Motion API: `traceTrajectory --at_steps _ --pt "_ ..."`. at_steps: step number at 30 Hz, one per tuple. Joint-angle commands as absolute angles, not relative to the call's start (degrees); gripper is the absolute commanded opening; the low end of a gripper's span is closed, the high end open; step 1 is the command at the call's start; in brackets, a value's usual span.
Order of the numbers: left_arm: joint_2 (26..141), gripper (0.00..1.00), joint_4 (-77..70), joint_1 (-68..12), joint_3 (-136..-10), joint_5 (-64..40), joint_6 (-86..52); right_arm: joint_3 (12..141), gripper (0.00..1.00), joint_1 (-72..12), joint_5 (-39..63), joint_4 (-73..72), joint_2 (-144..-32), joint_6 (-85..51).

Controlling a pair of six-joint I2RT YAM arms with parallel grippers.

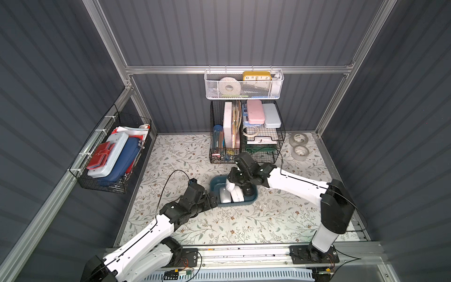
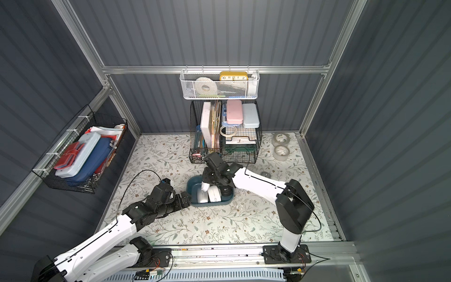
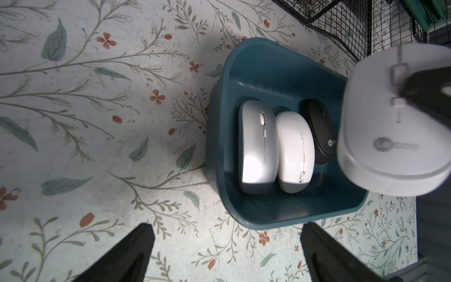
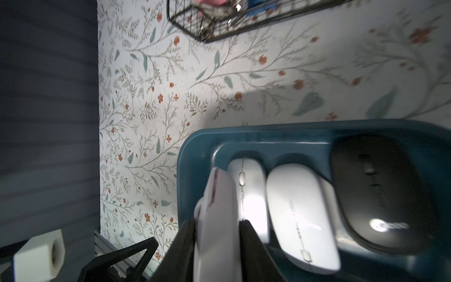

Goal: Take out the mouse from the storage box
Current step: Pick up the mouse from the storage box, then place the mouse at the center of the board.

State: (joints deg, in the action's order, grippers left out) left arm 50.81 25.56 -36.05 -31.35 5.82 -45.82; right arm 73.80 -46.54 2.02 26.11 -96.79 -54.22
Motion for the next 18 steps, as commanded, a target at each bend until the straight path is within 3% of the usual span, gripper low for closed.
traceTrajectory --at_steps 1,13,18 --pt "49.80 0.99 27.01 -35.95 -32.30 5.98 -45.03 68.29 0.27 -43.40 0.02 26.79 -90.53 -53.64" --pt "50.89 0.99 25.97 -35.95 -31.73 6.18 -45.26 45.61 0.29 -30.83 -0.96 29.64 -63.88 -53.41" --pt "50.63 0.99 25.99 -35.95 -31.79 6.20 -45.09 39.12 0.29 -27.37 0.25 29.65 -58.76 -53.16"
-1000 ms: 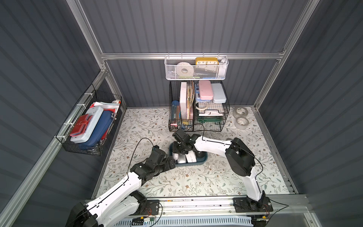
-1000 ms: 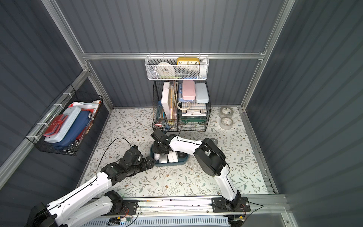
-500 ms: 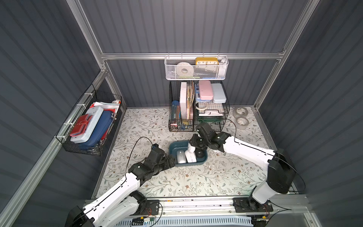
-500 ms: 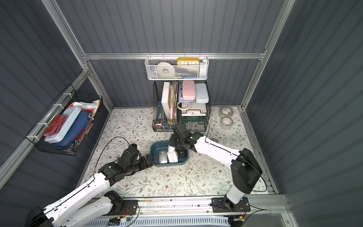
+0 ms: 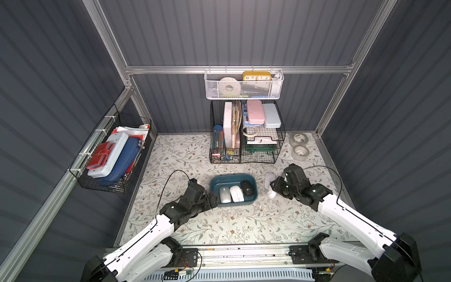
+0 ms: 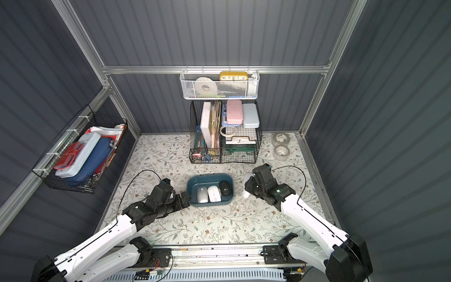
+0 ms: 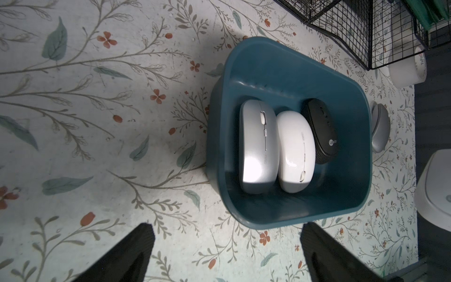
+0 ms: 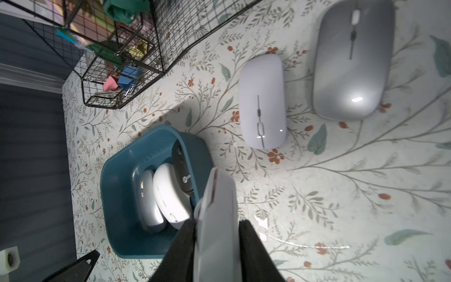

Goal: Take out the mouse from the storage box
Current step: Place the mouse at the center of the board.

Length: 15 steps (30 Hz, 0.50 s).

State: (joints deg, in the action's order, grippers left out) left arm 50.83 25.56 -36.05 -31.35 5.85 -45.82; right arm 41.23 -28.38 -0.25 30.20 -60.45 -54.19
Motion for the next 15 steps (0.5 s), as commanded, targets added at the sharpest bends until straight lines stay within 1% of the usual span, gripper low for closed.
traceTrajectory --at_steps 1,5,8,15 --pt "50.74 0.99 25.94 -35.95 -31.78 6.24 -45.09 37.94 0.29 -26.59 0.65 29.50 -58.19 -53.02" --pt "51.05 0.99 25.91 -35.95 -31.91 6.15 -45.02 33.15 0.29 -22.84 2.71 26.67 -57.04 -52.32" --pt "51.19 0.99 25.85 -35.95 -31.99 6.24 -45.04 30.26 0.29 -19.88 5.58 22.85 -58.35 -51.53" --pt "51.63 0.99 25.84 -35.95 -32.25 6.42 -45.08 28.12 0.29 -17.85 11.18 17.33 -64.05 -50.45"
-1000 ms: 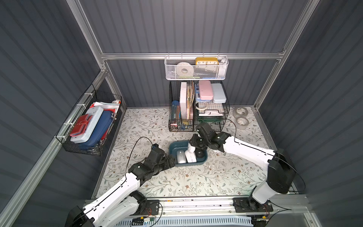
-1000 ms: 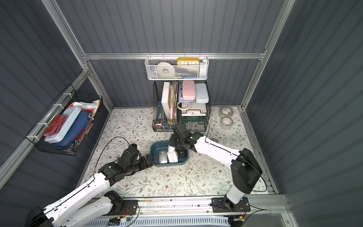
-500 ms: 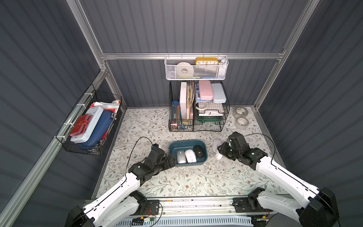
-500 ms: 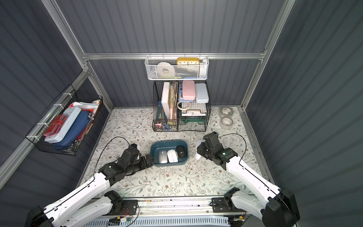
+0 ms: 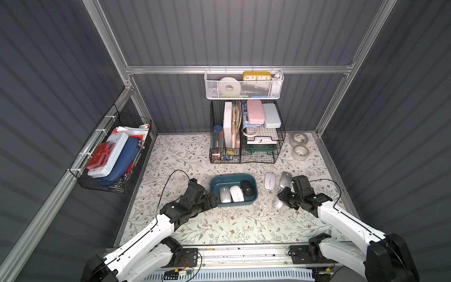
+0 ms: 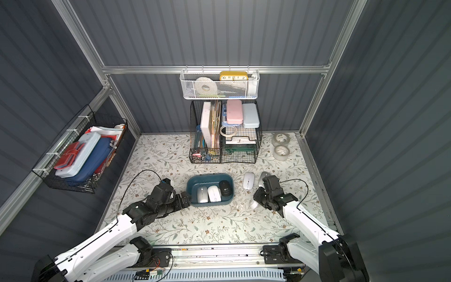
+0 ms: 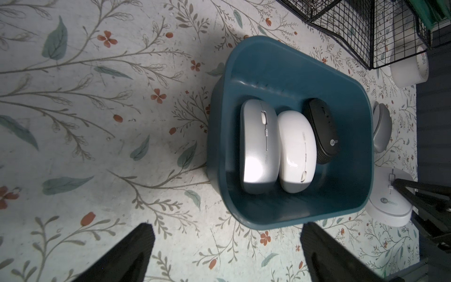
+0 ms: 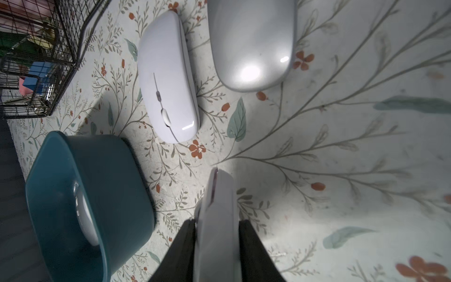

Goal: Take out the mouse from the storage box
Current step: Place the mouse at the center of the board.

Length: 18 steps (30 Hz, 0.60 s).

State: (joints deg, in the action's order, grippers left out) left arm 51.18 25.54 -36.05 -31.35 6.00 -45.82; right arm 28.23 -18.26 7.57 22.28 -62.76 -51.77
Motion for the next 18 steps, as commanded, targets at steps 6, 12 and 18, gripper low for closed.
traceTrajectory --at_steps 6,12,18 --pt "52.16 0.99 25.40 -35.95 -32.12 6.38 -45.23 26.96 0.30 -17.42 12.42 14.19 -67.60 -50.40" --pt "52.73 0.99 25.21 -35.90 -32.30 6.31 -45.09 25.80 0.32 -16.89 13.49 11.86 -69.16 -50.58" --pt "52.87 0.99 25.19 -35.95 -32.31 6.33 -45.07 24.73 0.40 -15.16 12.99 12.95 -70.44 -50.79"
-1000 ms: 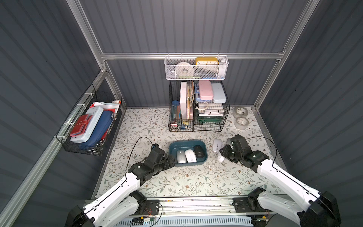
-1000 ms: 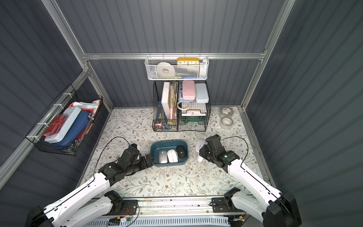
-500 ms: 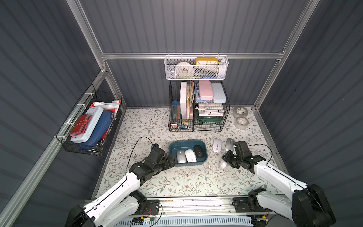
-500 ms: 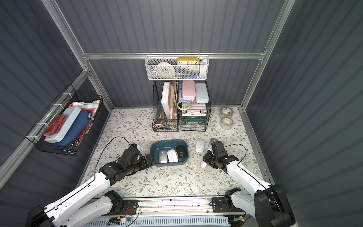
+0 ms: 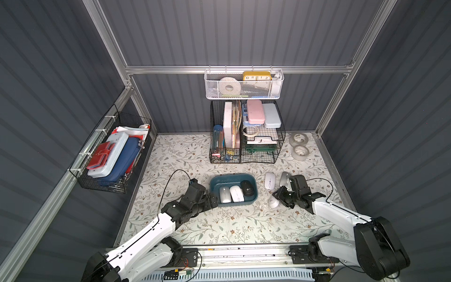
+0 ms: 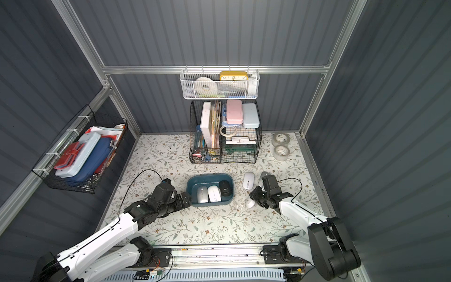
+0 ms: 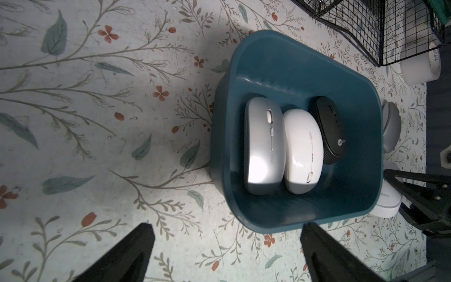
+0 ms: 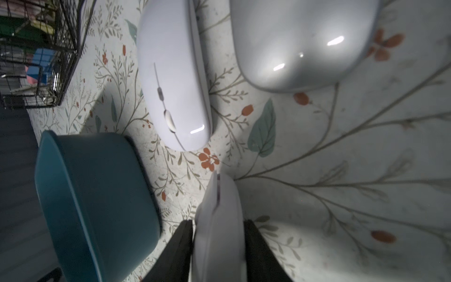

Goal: Take out the mouse from the storage box
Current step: Place the mouse at the center of the board.

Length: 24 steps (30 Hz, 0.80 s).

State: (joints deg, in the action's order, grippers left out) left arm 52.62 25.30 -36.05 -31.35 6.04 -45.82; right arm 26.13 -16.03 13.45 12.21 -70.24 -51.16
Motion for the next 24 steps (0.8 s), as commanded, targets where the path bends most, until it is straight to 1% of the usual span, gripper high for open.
traceTrajectory --at_steps 1,3,7,10,14,19,24 --pt "52.82 0.99 25.21 -35.95 -32.32 6.33 -45.00 24.42 0.42 -14.88 12.81 13.13 -70.01 -50.89" --pt "52.91 0.99 25.06 -35.93 -32.43 6.33 -44.91 23.78 0.45 -14.32 12.63 13.22 -69.84 -51.06" --pt "53.35 0.99 24.75 -35.95 -32.66 6.23 -44.82 23.38 0.45 -13.51 12.55 14.14 -67.97 -50.87" --pt "53.91 0.99 24.44 -35.95 -33.03 5.90 -44.65 23.51 0.48 -13.10 12.26 15.25 -67.12 -50.54" --pt "54.87 0.99 25.36 -35.95 -34.39 5.98 -43.96 25.09 0.57 -12.99 10.06 19.36 -65.26 -49.53" --pt "55.85 0.99 27.22 -35.95 -37.58 6.83 -41.58 28.89 0.67 -13.01 6.84 27.95 -63.19 -46.86" --pt "59.37 0.99 31.23 -36.03 -43.72 7.70 -39.42 32.36 0.69 -13.23 3.13 34.20 -60.28 -45.06"
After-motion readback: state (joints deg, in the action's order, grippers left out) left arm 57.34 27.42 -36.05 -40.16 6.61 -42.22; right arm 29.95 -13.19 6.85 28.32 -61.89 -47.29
